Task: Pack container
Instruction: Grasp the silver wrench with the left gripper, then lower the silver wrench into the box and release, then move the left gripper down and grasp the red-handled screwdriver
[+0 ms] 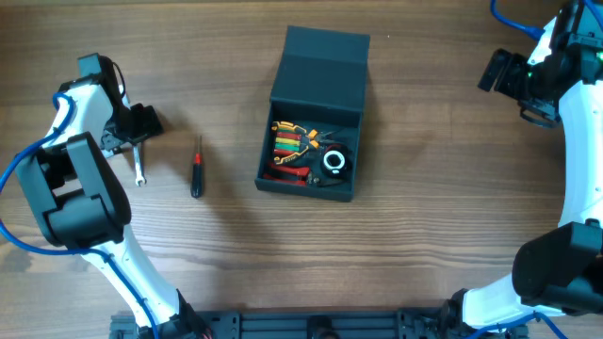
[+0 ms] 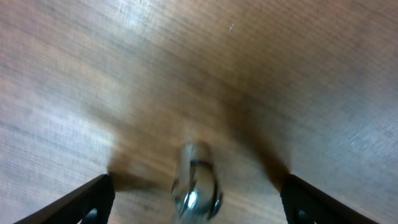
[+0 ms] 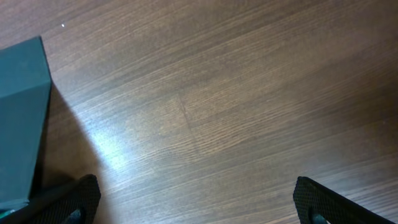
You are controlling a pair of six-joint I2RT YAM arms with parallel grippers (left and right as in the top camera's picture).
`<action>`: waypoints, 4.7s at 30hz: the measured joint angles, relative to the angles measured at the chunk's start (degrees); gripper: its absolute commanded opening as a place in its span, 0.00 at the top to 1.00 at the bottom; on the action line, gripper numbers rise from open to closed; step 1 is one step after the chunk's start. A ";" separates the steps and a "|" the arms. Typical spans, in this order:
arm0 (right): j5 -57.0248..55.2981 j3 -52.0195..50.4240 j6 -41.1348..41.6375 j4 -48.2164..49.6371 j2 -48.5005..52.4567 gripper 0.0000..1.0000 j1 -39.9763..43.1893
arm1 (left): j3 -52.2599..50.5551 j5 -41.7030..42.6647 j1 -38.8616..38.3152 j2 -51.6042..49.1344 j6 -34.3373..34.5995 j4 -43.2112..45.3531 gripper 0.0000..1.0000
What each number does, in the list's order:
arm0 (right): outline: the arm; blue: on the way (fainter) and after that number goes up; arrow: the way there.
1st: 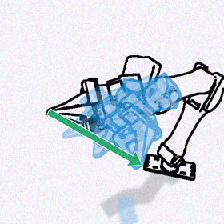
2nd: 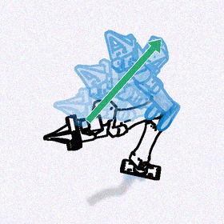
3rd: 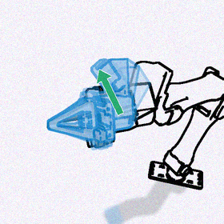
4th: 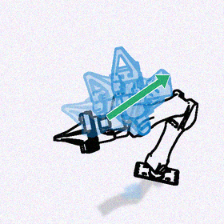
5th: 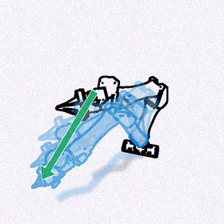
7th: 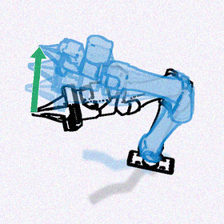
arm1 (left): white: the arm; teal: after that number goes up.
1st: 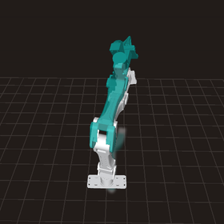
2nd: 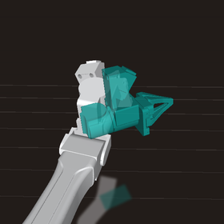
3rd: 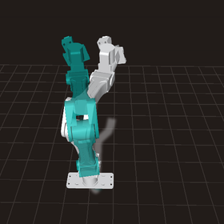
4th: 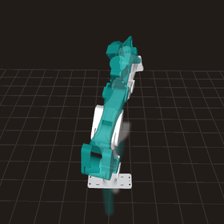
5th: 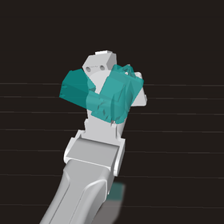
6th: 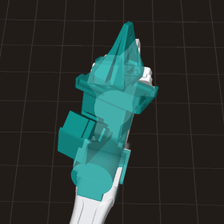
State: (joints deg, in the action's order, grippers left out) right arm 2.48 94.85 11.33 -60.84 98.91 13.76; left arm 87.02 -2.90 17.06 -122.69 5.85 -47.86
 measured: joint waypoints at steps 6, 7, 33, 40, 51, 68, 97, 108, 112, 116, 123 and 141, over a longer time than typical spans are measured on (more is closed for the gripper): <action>0.00 0.00 0.00 -0.48 0.00 0.00 0.00 | 0.00 0.46 -0.07 -0.15 -3.15 1.97 0.70; 0.00 0.00 0.00 -0.48 0.00 0.00 0.00 | 0.00 0.48 -0.07 -0.15 -3.58 1.88 0.78; 0.00 0.00 0.00 0.20 0.00 0.00 0.00 | 1.22 1.57 -9.35 16.87 -16.52 -13.84 0.96; 0.00 0.00 0.00 1.27 0.00 0.00 0.00 | 3.28 2.64 -33.46 33.20 -39.56 -9.44 0.96; 0.00 0.00 0.00 1.33 0.00 0.00 0.00 | 3.26 7.39 -50.12 13.42 -72.52 -4.50 0.96; 0.00 0.00 0.02 1.27 0.00 0.00 0.00 | 3.23 8.79 -57.64 6.91 -69.51 -13.31 0.85; 0.50 0.00 0.00 0.46 0.00 0.00 0.00 | 18.40 -5.57 -40.81 25.70 -23.39 -19.37 0.02; 0.50 0.00 2.58 2.95 0.00 0.00 0.00 | 5.75 1.53 -18.38 16.94 4.42 -25.88 0.21; 0.50 0.00 2.78 3.04 0.00 0.00 0.00 | -1.27 2.23 -18.45 12.79 5.53 -22.38 0.28; 0.50 0.00 2.80 3.02 0.00 0.00 0.00 | -8.33 2.43 -18.45 11.32 5.79 -15.15 0.30; 0.50 0.00 2.80 3.04 0.00 0.00 0.00 | -15.37 2.80 -18.45 10.60 1.55 -5.77 0.46; 0.50 0.00 2.80 2.99 0.00 0.00 0.00 | -14.67 2.64 -18.45 10.82 -9.77 -11.13 0.96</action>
State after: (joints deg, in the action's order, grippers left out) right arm 2.98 94.85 14.13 -57.84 98.91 13.76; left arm 72.36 -0.25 -1.39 -111.87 -3.92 -58.98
